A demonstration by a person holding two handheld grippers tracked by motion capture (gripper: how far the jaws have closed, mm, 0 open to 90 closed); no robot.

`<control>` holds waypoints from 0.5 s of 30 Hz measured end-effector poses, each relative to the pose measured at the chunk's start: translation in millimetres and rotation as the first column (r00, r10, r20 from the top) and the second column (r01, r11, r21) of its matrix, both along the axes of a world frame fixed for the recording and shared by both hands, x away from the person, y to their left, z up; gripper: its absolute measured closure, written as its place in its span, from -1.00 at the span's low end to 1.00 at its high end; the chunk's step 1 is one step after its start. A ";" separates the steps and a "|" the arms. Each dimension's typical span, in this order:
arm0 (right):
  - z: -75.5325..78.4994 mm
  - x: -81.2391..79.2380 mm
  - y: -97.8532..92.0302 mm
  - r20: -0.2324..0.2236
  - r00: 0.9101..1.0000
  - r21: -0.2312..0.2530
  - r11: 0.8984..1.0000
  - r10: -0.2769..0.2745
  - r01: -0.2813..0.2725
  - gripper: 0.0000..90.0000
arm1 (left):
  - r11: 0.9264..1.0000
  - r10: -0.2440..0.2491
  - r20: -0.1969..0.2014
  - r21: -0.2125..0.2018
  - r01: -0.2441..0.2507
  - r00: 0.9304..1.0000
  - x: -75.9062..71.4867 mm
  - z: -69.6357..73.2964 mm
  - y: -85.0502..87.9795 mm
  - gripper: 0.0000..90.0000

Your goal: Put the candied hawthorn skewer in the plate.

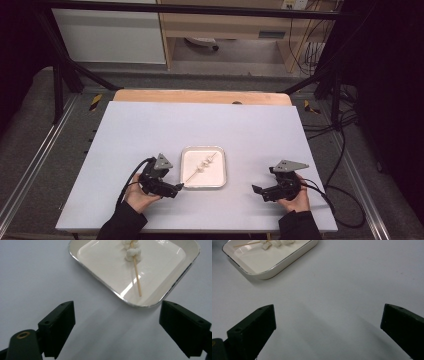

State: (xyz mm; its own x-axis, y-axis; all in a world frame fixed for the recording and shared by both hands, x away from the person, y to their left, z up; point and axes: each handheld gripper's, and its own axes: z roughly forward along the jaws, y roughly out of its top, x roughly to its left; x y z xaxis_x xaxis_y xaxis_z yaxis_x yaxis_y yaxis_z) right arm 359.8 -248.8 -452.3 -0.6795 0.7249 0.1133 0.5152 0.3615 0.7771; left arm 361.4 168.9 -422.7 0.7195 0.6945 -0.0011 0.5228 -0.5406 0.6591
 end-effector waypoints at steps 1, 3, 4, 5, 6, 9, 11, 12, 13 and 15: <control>0.0 -0.1 0.1 0.000 1.000 0.001 1.000 -0.001 0.001 -0.99 | 1.000 0.007 0.002 -0.005 -0.007 1.000 -0.9 -0.5 4.4 -0.72; 0.0 0.0 0.0 -0.002 1.000 -0.001 1.000 -0.001 0.001 -0.99 | 1.000 0.013 0.006 -0.010 -0.013 1.000 -2.5 -1.7 14.3 -0.75; 0.0 0.0 0.1 -0.003 1.000 0.001 1.000 -0.001 0.001 -0.99 | 1.000 0.019 0.005 -0.016 -0.019 1.000 -3.6 -2.8 19.0 -0.76; -0.2 0.1 0.1 -0.001 1.000 0.000 1.000 -0.001 0.001 -0.99 | 1.000 0.023 0.009 -0.017 -0.022 1.000 -4.5 -3.9 23.9 -0.77; -0.2 0.0 0.1 -0.002 1.000 0.000 1.000 -0.001 0.001 -0.99 | 0.999 0.029 0.012 -0.020 -0.029 1.000 -5.4 -5.1 28.6 -0.78; -0.3 0.2 0.0 0.000 1.000 -0.003 1.000 0.001 -0.001 -0.99 | 0.998 0.051 0.014 -0.036 -0.050 0.999 -8.3 -8.3 42.1 -0.79; -0.4 0.3 -0.1 -0.001 1.000 -0.005 1.000 0.004 -0.004 -0.99 | 0.997 0.060 0.016 -0.046 -0.059 0.998 -10.3 -11.0 50.1 -0.79; -0.4 0.1 0.0 -0.003 1.000 -0.006 1.000 0.003 -0.003 -0.99 | 0.997 0.066 0.014 -0.049 -0.065 0.998 -11.1 -12.4 53.6 -0.79; -0.4 0.0 0.1 -0.005 1.000 -0.004 1.000 0.004 -0.004 -0.99 | 0.996 0.070 0.015 -0.052 -0.069 0.997 -11.7 -13.6 56.8 -0.79; -0.7 0.1 0.3 -0.004 1.000 -0.005 1.000 0.003 -0.003 -0.99 | 0.995 0.077 0.017 -0.066 -0.076 0.997 -13.3 -15.5 62.4 -0.79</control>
